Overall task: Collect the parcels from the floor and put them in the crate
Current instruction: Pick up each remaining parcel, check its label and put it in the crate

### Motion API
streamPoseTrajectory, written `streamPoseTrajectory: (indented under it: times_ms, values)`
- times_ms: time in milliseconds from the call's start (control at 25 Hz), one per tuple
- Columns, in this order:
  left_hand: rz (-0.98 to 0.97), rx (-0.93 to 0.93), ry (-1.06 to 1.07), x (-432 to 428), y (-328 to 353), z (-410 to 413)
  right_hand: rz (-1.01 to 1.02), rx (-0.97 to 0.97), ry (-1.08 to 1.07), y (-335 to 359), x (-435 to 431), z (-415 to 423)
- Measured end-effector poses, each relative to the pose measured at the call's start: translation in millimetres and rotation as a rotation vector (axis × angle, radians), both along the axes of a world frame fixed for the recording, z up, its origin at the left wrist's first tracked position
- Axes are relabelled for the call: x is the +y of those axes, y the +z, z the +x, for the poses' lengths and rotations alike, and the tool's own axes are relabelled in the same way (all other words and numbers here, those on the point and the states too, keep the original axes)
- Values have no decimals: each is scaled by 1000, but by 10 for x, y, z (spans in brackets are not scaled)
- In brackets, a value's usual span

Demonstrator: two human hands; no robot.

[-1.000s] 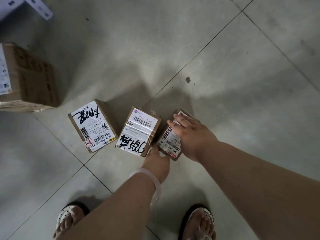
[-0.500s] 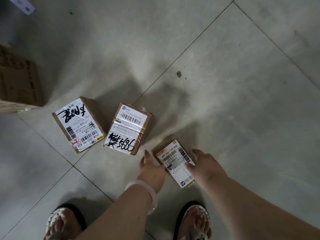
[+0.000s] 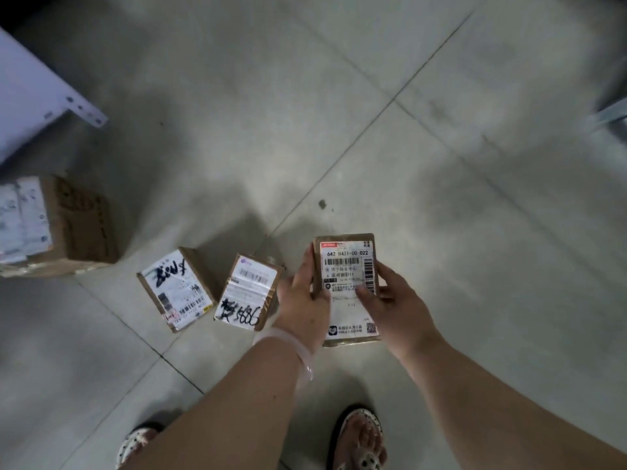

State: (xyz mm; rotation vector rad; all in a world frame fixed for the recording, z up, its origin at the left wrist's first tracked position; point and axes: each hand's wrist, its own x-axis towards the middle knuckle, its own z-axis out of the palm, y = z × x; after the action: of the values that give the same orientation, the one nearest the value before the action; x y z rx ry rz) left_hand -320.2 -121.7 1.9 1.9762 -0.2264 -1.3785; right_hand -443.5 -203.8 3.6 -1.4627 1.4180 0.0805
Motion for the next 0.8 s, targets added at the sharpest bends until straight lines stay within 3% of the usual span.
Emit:
streamPoseTrajectory:
  times_ms: [320,560,800]
  values:
    - [-299,-214,41,-347,2762,1256,-186,-299,2,2877,-452,1157]
    - [-523,-372,54,-113,5316,2014,-419,-441,113,5488,-299,1871]
    - [-631,-483,95,311,6990,2451,-534,-556,123,7124,128,2303]
